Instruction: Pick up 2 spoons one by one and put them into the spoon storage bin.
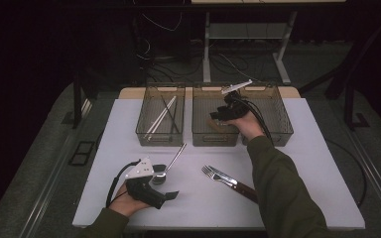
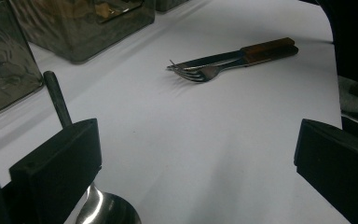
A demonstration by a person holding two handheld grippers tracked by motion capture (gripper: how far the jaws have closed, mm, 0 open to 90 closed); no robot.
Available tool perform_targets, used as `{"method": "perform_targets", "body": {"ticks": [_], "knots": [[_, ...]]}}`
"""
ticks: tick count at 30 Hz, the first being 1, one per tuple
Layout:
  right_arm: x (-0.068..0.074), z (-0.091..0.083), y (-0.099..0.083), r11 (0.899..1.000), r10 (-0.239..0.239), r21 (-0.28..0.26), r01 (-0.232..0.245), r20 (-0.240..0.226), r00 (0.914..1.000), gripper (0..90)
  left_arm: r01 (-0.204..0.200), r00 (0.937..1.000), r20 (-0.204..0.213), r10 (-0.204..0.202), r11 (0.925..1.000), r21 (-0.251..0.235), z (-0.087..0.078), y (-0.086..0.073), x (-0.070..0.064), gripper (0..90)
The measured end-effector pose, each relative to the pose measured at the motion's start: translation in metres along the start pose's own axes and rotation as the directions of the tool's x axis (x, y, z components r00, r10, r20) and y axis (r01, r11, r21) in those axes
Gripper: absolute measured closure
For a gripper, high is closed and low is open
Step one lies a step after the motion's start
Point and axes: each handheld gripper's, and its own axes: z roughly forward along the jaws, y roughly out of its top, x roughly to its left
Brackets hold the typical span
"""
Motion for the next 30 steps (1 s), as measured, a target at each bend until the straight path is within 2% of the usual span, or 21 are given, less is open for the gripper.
{"method": "perform_targets", "body": {"ticks": [6,10,14,15,16,19,22,30], "knots": [[0.001,-0.013,0.0,1.0,0.024,-0.02,-0.024,-0.012,0.9997,39.2,0.002,1.0,-0.006,-0.002,1.0,0.0,-0.001,0.0,0.001,0.0],[0.006,-0.027,0.001,0.999,-0.009,-0.044,0.008,-0.007,0.9999,35.1,-0.001,1.0,-0.007,0.001,1.0,0.006,0.0,0.0,0.001,0.0],[0.012,-0.039,0.002,0.997,-0.031,-0.077,0.029,-0.026,0.9992,30.2,0.008,0.9999,-0.009,-0.007,0.9999,0.009,0.0,0.0,0.0,0.0],[0.014,-0.041,0.002,0.997,-0.016,-0.076,0.013,-0.034,0.9993,28.0,0.008,0.9999,-0.01,-0.008,0.9999,0.009,0.0,0.0,0.0,0.0],[0.014,-0.043,0.002,0.996,-0.024,-0.084,0.021,-0.037,0.999,26.1,0.011,0.9999,-0.009,-0.011,0.9999,0.009,0.0,0.0,-0.001,0.0],[0.017,-0.048,-0.001,0.994,-0.037,-0.105,0.036,-0.01,0.9993,19.6,0.016,0.9998,-0.009,-0.016,0.9999,0.004,0.0,0.0,-0.001,0.0],[0.02,-0.053,-0.004,0.992,-0.043,-0.118,0.04,-0.027,0.9987,14.7,0.016,0.9998,-0.01,-0.016,0.9999,0.005,0.0,0.0,-0.001,0.0],[0.026,-0.065,-0.017,0.989,-0.073,-0.133,0.068,-0.034,0.9968,11.8,0.015,0.9998,-0.01,-0.014,0.9998,0.016,0.0,-0.001,-0.001,0.0]]}}
